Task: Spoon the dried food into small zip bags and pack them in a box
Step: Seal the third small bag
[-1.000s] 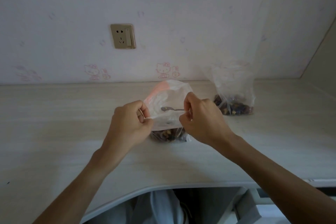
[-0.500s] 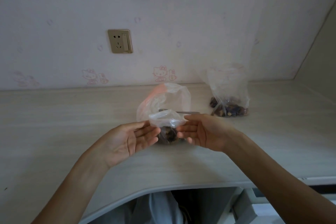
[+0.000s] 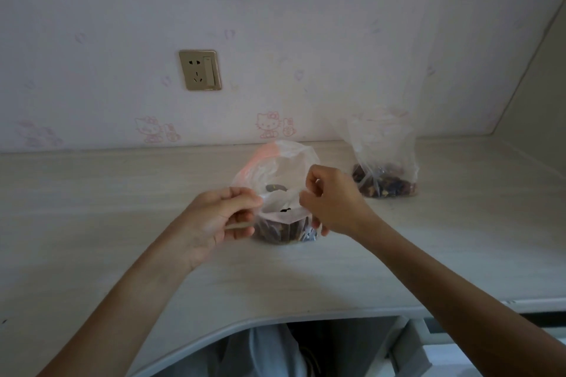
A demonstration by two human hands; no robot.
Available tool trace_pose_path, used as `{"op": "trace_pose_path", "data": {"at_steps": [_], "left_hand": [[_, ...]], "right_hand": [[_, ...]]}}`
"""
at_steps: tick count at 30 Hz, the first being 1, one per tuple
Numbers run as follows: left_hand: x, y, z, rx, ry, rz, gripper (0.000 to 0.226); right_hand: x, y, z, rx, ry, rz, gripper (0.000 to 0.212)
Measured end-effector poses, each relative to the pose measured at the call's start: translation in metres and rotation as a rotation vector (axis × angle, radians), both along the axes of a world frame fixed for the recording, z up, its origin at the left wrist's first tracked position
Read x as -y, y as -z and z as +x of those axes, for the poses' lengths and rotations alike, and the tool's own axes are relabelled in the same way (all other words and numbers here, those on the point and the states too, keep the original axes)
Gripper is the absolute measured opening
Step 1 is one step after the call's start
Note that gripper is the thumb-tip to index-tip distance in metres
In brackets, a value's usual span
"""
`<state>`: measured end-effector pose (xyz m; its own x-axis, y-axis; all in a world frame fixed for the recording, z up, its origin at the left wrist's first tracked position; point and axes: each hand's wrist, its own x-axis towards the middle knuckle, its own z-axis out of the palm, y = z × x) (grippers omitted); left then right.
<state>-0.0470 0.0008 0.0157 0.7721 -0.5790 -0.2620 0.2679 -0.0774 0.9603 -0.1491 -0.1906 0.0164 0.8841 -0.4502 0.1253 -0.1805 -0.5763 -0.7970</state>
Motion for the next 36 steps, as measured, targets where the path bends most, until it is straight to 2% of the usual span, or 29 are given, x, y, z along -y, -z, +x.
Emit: {"op": "trace_pose_path", "data": {"at_steps": [1,3,5,7,8,10,11,12,13,15,18,20,23,26,29,31,33,36], "left_hand": [[0.001,-0.003,0.0,0.169,-0.04,0.065,0.013],[0.001,-0.009,-0.003,0.631,-0.114,0.239,0.019],[0.002,-0.013,-0.012,1.083,-0.125,0.449,0.021],[0.005,-0.015,-0.02,1.336,-0.119,0.674,0.022],[0.007,-0.015,-0.022,1.362,-0.119,0.74,0.022],[0.006,-0.015,-0.017,1.256,-0.105,0.807,0.014],[0.005,-0.015,-0.014,1.146,-0.066,0.824,0.012],[0.004,-0.015,-0.01,1.002,-0.003,0.798,0.02],[0.002,-0.013,-0.007,0.825,0.053,0.71,0.03],[0.002,-0.009,-0.004,0.446,0.081,0.449,0.042],[0.002,-0.003,0.003,0.095,0.051,0.215,0.04],[0.001,-0.001,0.008,-0.084,0.087,0.113,0.034],[0.001,0.003,0.009,-0.289,0.18,-0.039,0.039],[0.003,0.007,0.007,-0.365,0.168,-0.138,0.036],[0.008,0.007,0.005,-0.349,0.116,-0.146,0.044],[0.011,0.004,0.005,-0.273,0.103,-0.114,0.044],[0.014,-0.002,0.003,-0.16,0.087,-0.057,0.033],[0.014,-0.01,0.003,0.091,-0.014,0.055,0.013]], "right_hand": [[-0.002,-0.001,0.0,0.027,-0.011,-0.169,0.029],[-0.007,-0.002,0.001,0.044,-0.047,-0.426,0.039],[-0.012,-0.003,0.002,0.002,-0.071,-0.581,0.042],[-0.011,-0.004,0.004,-0.054,-0.062,-0.561,0.034],[-0.009,-0.007,0.002,-0.083,-0.055,-0.443,0.025],[-0.002,-0.011,-0.002,-0.16,-0.041,-0.023,0.014],[0.003,-0.011,-0.004,-0.215,-0.035,0.197,0.023],[0.008,-0.011,-0.007,-0.267,-0.04,0.384,0.034],[0.014,-0.009,-0.01,-0.304,-0.052,0.542,0.041],[0.021,-0.004,-0.013,-0.323,-0.064,0.803,0.043],[0.022,0.005,-0.017,-0.281,-0.106,1.063,0.03],[0.02,0.009,-0.017,-0.242,-0.166,1.149,0.023],[0.016,0.014,-0.014,-0.163,-0.209,1.217,0.033],[0.012,0.016,-0.009,-0.123,-0.21,1.246,0.037],[0.009,0.019,-0.003,-0.128,-0.184,1.266,0.043],[0.007,0.019,0.0,-0.116,-0.187,1.253,0.043],[0.006,0.016,0.002,-0.099,-0.213,1.187,0.036],[0.007,0.006,0.0,-0.09,-0.137,0.868,0.017]]}}
